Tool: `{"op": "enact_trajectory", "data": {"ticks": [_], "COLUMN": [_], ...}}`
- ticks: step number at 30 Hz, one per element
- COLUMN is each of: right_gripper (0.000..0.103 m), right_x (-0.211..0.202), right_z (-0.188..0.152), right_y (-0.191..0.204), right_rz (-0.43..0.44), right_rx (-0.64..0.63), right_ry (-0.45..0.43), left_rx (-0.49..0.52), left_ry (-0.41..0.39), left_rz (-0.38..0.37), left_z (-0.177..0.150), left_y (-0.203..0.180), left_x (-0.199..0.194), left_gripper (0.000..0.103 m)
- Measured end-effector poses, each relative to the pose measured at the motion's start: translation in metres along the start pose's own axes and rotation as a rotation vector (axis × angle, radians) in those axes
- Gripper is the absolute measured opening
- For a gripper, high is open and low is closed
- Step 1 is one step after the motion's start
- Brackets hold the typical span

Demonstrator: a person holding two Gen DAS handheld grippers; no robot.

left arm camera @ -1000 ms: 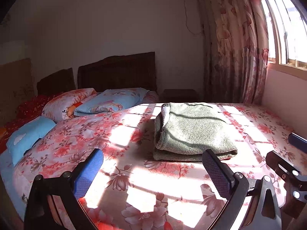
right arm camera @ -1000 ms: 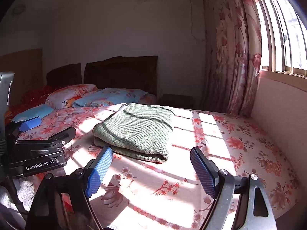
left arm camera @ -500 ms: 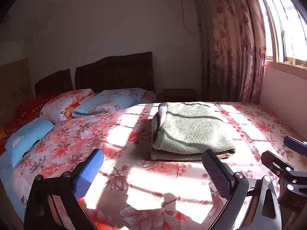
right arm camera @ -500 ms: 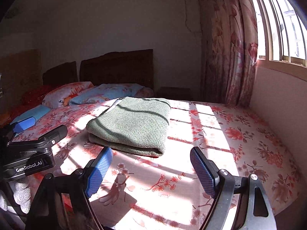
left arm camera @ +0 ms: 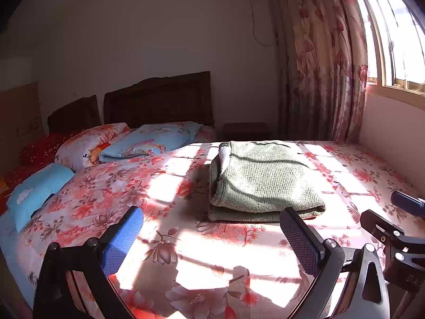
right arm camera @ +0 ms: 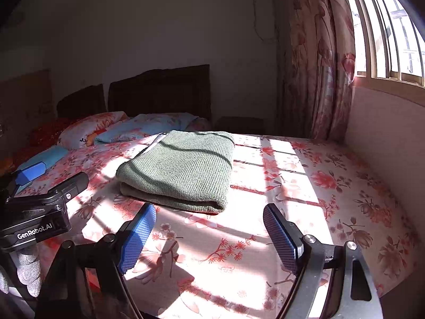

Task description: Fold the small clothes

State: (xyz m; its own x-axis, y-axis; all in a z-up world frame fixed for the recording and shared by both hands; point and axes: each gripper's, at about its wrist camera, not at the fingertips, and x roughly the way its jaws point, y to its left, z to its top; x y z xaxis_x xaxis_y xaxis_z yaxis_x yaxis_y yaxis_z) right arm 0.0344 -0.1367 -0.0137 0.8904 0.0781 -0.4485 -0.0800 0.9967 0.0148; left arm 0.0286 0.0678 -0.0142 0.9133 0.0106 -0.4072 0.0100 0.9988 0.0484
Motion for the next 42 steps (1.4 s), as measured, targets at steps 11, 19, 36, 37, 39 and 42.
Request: {"op": "enact_trajectory", "data": {"ticks": [11,19,36,37,39,42], "right_gripper": [0.085,0.085,0.085,0.085,0.085,0.085], "right_x": [0.0010,0.0008,0.0019,0.0018,0.0016,0.0016], "right_z": [-0.0006,-0.0015,-0.0044,-0.0047,-0.0050,-0.0052], "right_y": [-0.0020,-0.0022,-0.0002,0.0005,0.0006,0.0008], "right_rz": [0.000,0.000,0.000,-0.001,0.000,0.000], "right_rx": [0.007,0.009,0.013,0.014,0.014,0.015], "right_ry": [0.003,0.004,0.007,0.007,0.007,0.008], "left_rx": [0.001,0.002,0.006,0.007,0.010,0.010], "left_ry": [0.002,0.004,0.013,0.015,0.019,0.023], "left_rz": [-0.002,-0.005,-0.011,-0.013,-0.015,-0.021], "left_z": [-0.0016,-0.0043,-0.0050,-0.0039,-0.0045,-0.0043], "left_y": [-0.0001,-0.0004,0.0007,0.0018,0.0010,0.0019], "left_x": [-0.0001,-0.0006,0.0013,0.0029,0.0032,0.0046], "left_gripper": [0.103,0.103,0.103,0.103,0.103,0.103]}}
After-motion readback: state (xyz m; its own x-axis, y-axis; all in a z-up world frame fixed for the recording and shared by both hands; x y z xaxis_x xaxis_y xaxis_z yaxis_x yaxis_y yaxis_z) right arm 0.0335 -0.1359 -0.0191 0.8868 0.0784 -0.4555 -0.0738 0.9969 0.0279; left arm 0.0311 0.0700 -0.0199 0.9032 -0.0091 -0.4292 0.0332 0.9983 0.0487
